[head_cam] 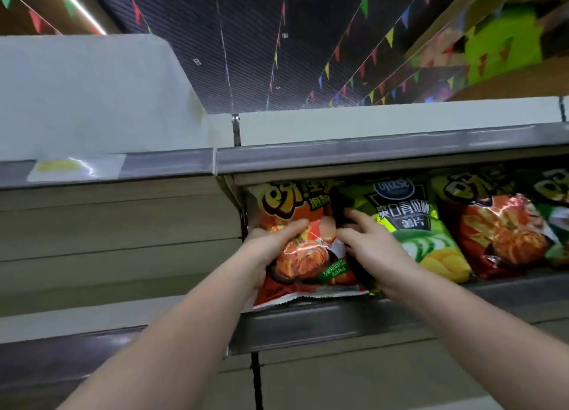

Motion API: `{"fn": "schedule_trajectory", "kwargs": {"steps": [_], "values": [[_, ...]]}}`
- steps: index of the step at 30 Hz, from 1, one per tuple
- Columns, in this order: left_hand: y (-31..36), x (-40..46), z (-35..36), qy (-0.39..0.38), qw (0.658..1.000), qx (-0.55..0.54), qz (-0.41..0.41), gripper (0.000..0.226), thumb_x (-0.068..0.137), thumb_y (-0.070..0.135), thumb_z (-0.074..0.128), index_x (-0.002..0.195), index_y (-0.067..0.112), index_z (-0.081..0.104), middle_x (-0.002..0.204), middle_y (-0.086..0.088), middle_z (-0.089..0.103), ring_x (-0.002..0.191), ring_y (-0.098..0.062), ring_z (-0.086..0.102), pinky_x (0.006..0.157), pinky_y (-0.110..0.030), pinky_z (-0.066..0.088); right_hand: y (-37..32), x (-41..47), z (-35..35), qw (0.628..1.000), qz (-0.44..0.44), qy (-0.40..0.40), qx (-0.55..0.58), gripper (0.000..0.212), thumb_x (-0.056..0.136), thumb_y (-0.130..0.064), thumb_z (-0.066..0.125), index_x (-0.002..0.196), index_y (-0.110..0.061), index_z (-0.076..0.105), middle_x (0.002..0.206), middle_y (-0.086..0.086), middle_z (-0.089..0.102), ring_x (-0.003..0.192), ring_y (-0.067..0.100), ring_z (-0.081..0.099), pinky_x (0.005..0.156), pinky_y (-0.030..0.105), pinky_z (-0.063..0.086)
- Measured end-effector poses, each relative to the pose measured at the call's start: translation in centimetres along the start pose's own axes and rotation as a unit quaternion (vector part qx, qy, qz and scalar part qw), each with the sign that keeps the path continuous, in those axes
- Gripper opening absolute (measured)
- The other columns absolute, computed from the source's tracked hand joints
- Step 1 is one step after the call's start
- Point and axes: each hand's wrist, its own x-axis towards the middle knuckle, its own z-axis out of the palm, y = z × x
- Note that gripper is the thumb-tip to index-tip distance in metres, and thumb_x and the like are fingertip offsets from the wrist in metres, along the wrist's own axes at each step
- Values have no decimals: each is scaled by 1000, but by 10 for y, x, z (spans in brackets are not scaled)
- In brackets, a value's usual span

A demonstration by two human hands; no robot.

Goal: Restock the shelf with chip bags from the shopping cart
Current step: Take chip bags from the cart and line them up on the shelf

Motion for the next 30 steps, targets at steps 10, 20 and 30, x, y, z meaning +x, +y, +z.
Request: {"fn": "schedule_trajectory", "kwargs": {"steps": [10,20,30], "values": [[-20,18,7,42,997,58,29,74,61,51,80,118,7,61,111,-13,67,98,-28,65,93,-40,52,14,-13,2,979,-59,-15,-194,52,92,-19,52,142,-22,38,135,2,54,122,21,50,101,31,40],[-18,4,9,104,983,129,79,81,67,56,75,126,4,52,122,-12,60,111,-30,59,98,-40,47,3,-23,2,958,-69,-26,-277,54,94,-19,48,146,-15,31,143,8,44,128,24,43,97,25,33],[-16,-26,-13,183,970,94,133,73,90,54,50,146,14,27,144,-9,43,129,-29,43,97,-35,43,-23,-57,24,956,-196,-55,-213,42,90,-15,52,131,-20,49,130,1,50,118,17,48,99,28,38]]}}
